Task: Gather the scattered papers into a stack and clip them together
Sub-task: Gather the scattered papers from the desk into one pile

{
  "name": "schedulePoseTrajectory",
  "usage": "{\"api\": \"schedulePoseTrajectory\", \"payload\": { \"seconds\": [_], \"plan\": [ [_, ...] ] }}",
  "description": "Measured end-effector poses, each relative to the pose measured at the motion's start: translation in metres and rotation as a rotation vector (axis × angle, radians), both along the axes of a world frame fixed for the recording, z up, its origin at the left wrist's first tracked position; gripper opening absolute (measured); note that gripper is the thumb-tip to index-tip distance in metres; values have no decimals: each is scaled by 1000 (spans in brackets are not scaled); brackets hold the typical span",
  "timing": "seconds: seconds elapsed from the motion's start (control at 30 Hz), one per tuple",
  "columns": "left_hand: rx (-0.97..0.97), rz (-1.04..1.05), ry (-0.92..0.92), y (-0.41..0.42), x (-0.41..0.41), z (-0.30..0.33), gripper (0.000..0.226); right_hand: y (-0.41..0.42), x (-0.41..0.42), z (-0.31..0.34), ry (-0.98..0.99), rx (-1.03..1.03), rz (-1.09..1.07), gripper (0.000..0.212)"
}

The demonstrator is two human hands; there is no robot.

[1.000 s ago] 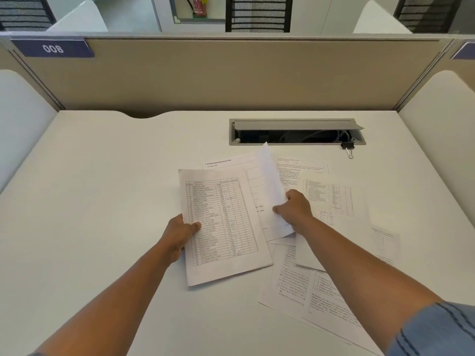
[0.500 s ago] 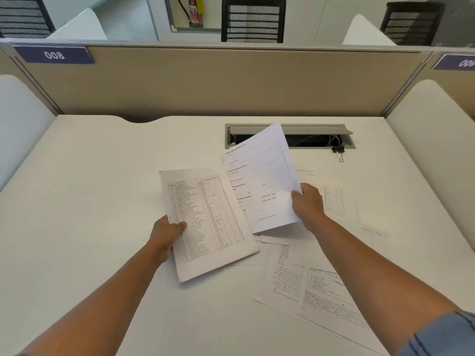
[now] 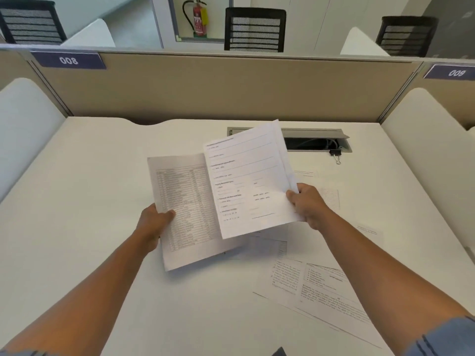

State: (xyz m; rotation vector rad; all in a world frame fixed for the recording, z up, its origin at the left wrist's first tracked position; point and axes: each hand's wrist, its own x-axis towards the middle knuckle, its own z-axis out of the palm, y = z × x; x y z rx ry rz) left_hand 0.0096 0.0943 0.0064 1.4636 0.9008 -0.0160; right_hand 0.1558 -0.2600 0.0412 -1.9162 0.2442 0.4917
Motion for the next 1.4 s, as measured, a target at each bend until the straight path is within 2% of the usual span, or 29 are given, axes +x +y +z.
{"api": "schedulePoseTrajectory", "payload": {
  "seconds": [0.1, 0.3, 0.43, 0.53, 0.6, 0.7, 0.73, 0.8, 0.83, 0.87, 0.97, 1.17, 1.4],
  "plan": [
    [-79, -89, -36, -13, 1, 8, 33, 15, -12, -1, 27, 19, 77, 17],
    [-214, -206, -135, -36, -6, 22, 33, 37, -36, 2, 88, 99, 129, 14],
    [-250, -275, -159, -44, -11, 29, 40, 41, -49, 8, 104, 231, 167, 34],
    [-251, -294, -170, -49, -15, 38, 39, 43, -54, 12, 130, 334, 176, 36],
    [-262, -254, -171, -52, -16, 44, 36, 44, -56, 11, 122, 356, 180, 36],
    [-306, -80, -176, -57, -17, 47, 33, 46, -61, 9, 71, 336, 193, 35],
    [-332, -29, -192, -59, -16, 48, 36, 46, -62, 8, 52, 330, 188, 36],
    [-364, 3, -241, -63, -16, 52, 55, 46, -65, 7, 6, 314, 174, 35],
    [-350, -1, -264, -65, -15, 53, 60, 47, -67, 7, -17, 310, 170, 34],
    [-289, -18, -286, -67, -14, 55, 55, 48, -68, 8, -38, 315, 164, 34],
    [-44, -54, -349, -70, -12, 58, 25, 51, -70, 13, -107, 371, 138, 35],
    [36, -38, -492, -72, -4, 68, 16, 54, -66, 26, -210, 394, 133, 39],
    [63, -32, -434, -81, -6, 62, 34, 54, -76, 16, -191, 375, 204, 37]
  ]
}}
